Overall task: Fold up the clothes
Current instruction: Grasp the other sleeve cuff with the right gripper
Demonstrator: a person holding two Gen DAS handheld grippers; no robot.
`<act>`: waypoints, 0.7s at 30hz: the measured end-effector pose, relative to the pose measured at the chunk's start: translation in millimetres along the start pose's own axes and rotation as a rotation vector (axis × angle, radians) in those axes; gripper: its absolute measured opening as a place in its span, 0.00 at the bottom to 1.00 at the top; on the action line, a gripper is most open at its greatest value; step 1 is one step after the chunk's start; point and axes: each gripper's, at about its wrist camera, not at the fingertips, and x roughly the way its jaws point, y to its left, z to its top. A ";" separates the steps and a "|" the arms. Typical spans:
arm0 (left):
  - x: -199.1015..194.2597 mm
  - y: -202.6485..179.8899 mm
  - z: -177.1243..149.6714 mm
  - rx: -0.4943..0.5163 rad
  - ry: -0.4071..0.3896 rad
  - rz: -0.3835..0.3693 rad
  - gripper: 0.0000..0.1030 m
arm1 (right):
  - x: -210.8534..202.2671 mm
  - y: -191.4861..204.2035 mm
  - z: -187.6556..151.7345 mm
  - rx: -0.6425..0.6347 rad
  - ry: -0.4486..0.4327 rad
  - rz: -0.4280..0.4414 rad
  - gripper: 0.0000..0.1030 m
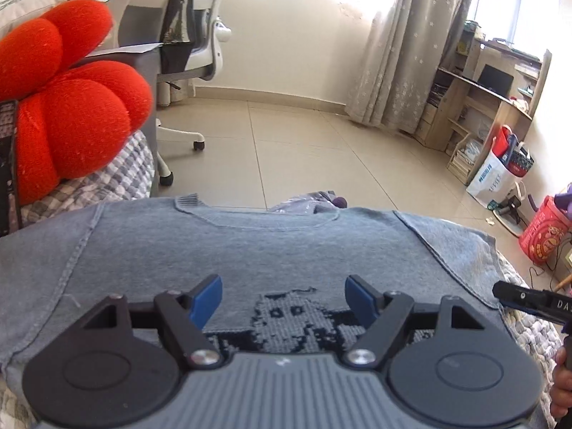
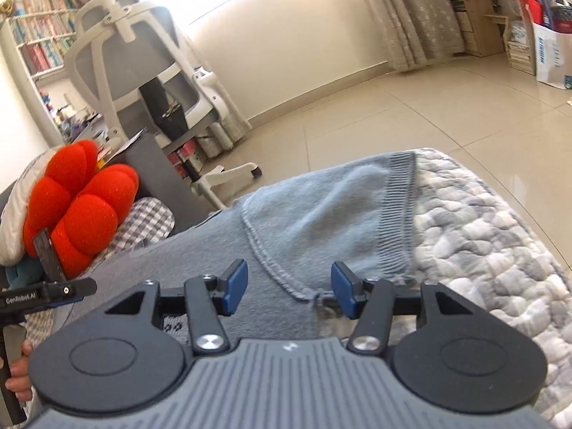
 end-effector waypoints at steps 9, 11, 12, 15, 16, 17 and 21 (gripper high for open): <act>27.9 -48.7 6.1 0.008 0.024 -0.099 0.75 | -9.9 -33.2 -0.3 0.140 -0.052 -0.054 0.55; 34.3 -58.4 5.0 0.004 0.025 -0.122 0.76 | -9.1 -32.3 -0.6 0.133 -0.059 -0.055 0.55; 37.6 -63.3 4.4 0.001 0.026 -0.133 0.76 | -8.7 -31.8 -0.7 0.130 -0.063 -0.056 0.55; 47.3 -77.9 2.7 -0.006 0.029 -0.168 0.76 | -2.4 -30.1 7.0 0.139 -0.047 -0.068 0.55; 50.1 -81.4 1.0 -0.003 0.027 -0.174 0.76 | 1.3 -29.2 11.7 0.138 -0.035 -0.071 0.55; 52.2 -83.1 -1.8 0.004 0.024 -0.174 0.76 | 6.1 -28.5 16.7 0.136 -0.024 -0.075 0.55; 56.1 -79.9 -8.0 -0.013 0.031 -0.182 0.76 | 25.8 -36.1 29.1 0.163 -0.012 -0.093 0.50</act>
